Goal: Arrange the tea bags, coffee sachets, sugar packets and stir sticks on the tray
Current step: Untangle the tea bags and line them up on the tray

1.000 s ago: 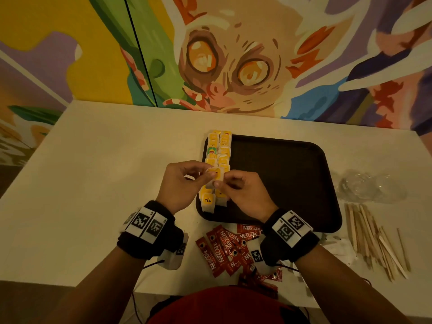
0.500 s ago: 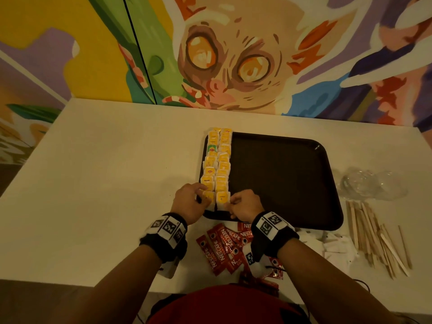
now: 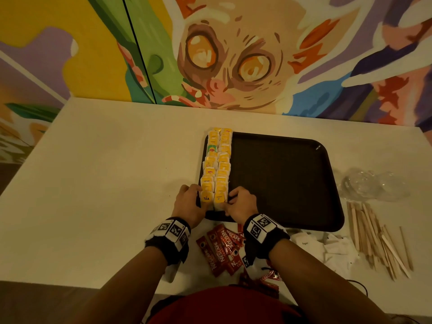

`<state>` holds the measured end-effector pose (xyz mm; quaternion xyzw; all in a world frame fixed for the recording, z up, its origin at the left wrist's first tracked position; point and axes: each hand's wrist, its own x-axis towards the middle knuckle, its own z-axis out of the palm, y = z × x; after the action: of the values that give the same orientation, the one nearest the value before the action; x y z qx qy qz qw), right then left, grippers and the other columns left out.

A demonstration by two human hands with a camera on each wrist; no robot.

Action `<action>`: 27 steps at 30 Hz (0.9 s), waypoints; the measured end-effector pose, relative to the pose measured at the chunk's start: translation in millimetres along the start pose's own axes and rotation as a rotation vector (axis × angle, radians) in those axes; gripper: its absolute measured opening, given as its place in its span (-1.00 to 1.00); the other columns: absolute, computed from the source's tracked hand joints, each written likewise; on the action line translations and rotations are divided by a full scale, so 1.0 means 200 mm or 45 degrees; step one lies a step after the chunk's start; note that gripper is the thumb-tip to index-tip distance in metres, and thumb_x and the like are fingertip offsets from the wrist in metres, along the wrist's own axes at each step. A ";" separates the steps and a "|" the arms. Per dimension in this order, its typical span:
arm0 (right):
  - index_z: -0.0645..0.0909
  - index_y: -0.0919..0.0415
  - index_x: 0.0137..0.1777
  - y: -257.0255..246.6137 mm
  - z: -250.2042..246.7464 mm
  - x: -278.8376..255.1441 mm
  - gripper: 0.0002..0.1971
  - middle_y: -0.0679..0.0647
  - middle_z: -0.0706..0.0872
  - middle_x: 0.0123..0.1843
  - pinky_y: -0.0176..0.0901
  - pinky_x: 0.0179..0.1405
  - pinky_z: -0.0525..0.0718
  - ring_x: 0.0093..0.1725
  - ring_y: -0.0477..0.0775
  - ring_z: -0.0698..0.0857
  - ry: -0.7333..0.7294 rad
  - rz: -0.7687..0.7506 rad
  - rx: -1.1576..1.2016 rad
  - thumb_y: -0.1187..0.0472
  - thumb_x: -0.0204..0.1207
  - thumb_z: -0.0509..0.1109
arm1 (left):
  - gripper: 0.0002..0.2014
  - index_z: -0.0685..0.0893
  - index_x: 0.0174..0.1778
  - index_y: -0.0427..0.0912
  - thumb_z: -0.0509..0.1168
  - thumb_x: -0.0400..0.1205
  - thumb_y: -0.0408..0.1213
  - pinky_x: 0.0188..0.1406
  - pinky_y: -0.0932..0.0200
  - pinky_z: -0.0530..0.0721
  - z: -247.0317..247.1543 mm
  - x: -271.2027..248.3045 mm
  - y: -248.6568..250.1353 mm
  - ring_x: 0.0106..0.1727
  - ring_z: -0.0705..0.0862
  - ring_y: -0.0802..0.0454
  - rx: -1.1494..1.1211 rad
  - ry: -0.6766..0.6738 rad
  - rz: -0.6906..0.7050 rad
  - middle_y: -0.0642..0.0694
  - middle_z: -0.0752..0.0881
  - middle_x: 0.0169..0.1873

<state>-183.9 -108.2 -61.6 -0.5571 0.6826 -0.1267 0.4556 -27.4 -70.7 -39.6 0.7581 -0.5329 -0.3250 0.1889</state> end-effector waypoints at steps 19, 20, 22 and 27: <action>0.58 0.31 0.37 -0.21 -0.15 0.05 -0.64 0.21 0.72 0.28 -0.09 0.23 0.59 0.27 0.16 0.68 -0.037 -0.011 0.011 0.15 0.65 0.33 | -0.71 0.64 0.35 -0.17 0.22 0.72 -0.26 0.09 0.22 0.52 -0.06 0.02 0.05 0.16 0.70 -0.19 -0.142 -0.039 0.021 -0.19 0.75 0.16; 0.53 0.29 0.43 -0.22 -0.16 0.06 -0.59 0.19 0.70 0.31 -0.08 0.27 0.59 0.30 0.15 0.66 -0.011 0.009 0.021 0.12 0.65 0.33 | -0.71 0.64 0.35 -0.18 0.22 0.72 -0.27 0.10 0.22 0.52 -0.06 0.02 0.05 0.17 0.70 -0.19 -0.152 -0.045 0.007 -0.20 0.75 0.17; 0.51 0.29 0.46 -0.25 -0.17 0.10 -0.57 0.17 0.67 0.35 -0.08 0.28 0.58 0.33 0.15 0.64 -0.032 0.013 0.021 0.12 0.65 0.31 | -0.71 0.64 0.35 -0.20 0.23 0.72 -0.31 0.14 0.17 0.55 -0.07 0.02 0.06 0.17 0.70 -0.20 -0.168 -0.052 -0.015 -0.21 0.75 0.17; 0.61 0.35 0.37 -0.30 -0.17 0.18 -0.64 0.23 0.73 0.28 -0.08 0.20 0.63 0.26 0.20 0.70 -0.114 -0.016 -0.055 0.22 0.65 0.26 | -0.67 0.67 0.33 -0.15 0.25 0.67 -0.43 0.07 0.26 0.55 -0.07 0.02 0.06 0.13 0.72 -0.17 -0.187 -0.071 -0.054 -0.18 0.77 0.13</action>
<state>-169.2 -171.6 -18.8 -0.5762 0.6605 -0.0899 0.4729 -24.8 -78.6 -23.4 0.7439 -0.4965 -0.3882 0.2222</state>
